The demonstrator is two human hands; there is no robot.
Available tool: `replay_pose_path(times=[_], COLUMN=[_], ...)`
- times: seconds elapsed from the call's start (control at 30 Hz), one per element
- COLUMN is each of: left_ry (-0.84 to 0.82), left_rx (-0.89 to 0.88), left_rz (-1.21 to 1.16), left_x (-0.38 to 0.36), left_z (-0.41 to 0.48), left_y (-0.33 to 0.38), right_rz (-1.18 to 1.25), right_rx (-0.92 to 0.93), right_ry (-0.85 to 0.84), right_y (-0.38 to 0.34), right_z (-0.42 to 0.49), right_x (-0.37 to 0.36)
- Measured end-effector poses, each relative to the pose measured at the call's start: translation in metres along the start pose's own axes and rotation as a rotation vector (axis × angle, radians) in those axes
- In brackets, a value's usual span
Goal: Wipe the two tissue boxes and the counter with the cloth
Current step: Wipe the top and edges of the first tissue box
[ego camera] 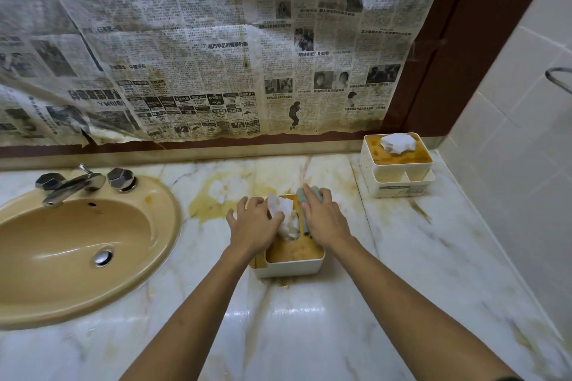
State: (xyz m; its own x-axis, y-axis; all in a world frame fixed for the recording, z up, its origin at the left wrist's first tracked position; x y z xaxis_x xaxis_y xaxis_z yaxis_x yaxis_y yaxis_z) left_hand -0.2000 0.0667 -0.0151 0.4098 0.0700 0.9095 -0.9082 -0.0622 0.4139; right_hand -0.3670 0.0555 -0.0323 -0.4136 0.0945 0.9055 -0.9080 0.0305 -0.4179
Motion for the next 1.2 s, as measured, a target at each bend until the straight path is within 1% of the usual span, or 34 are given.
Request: replay_pose_path(times=[0.13,0.3,0.4,0.57,0.7,0.93,1.0,1.2], left_ry=[-0.071,-0.094,-0.098,-0.098,-0.101,-0.07,-0.048,-0.025], left_rx=[0.015,0.084,0.079,0.032,0.034,0.024,-0.002,-0.015], left_rz=[-0.019,-0.015,0.002,0.041,0.057,0.054,0.088,0.136], left_x=[0.007,0.013,0.015,0.011,0.009,0.006,0.005,0.007], left_z=[0.0,-0.004,-0.005,-0.004,-0.004,-0.005,-0.007,-0.008], left_y=[-0.001,-0.002,-0.002,-0.002,-0.002,-0.003,-0.001,0.003], right_rz=[-0.034,-0.067,-0.072,-0.058,-0.073,-0.107,-0.112,-0.112], right_rx=[0.007,0.031,0.025,0.003,-0.005,0.027,0.025,0.021], right_ry=[-0.029,-0.031,-0.041,-0.027,-0.061,-0.094,-0.098,-0.078], right_y=[0.004,0.01,0.01,0.006,0.001,0.008,0.008,-0.004], right_z=[-0.004,-0.049,-0.067,-0.023,-0.004,-0.068,-0.06,0.005], right_x=[0.0,0.002,0.004,0.0,-0.001,0.006,0.007,0.004])
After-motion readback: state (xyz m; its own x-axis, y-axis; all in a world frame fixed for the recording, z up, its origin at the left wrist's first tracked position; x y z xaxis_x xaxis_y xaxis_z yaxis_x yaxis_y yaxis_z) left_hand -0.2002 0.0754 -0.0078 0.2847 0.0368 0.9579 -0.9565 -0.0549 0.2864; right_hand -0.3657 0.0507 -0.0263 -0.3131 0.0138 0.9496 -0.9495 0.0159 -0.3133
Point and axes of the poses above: each hand's wrist, its own z-axis towards the middle knuckle, its own x-axis out of the back of the hand, y = z × x, the point moved 4 cm from there along z, towards the middle knuckle, and after that the axes turned 11 degrees about y, right-handed, at the moved point
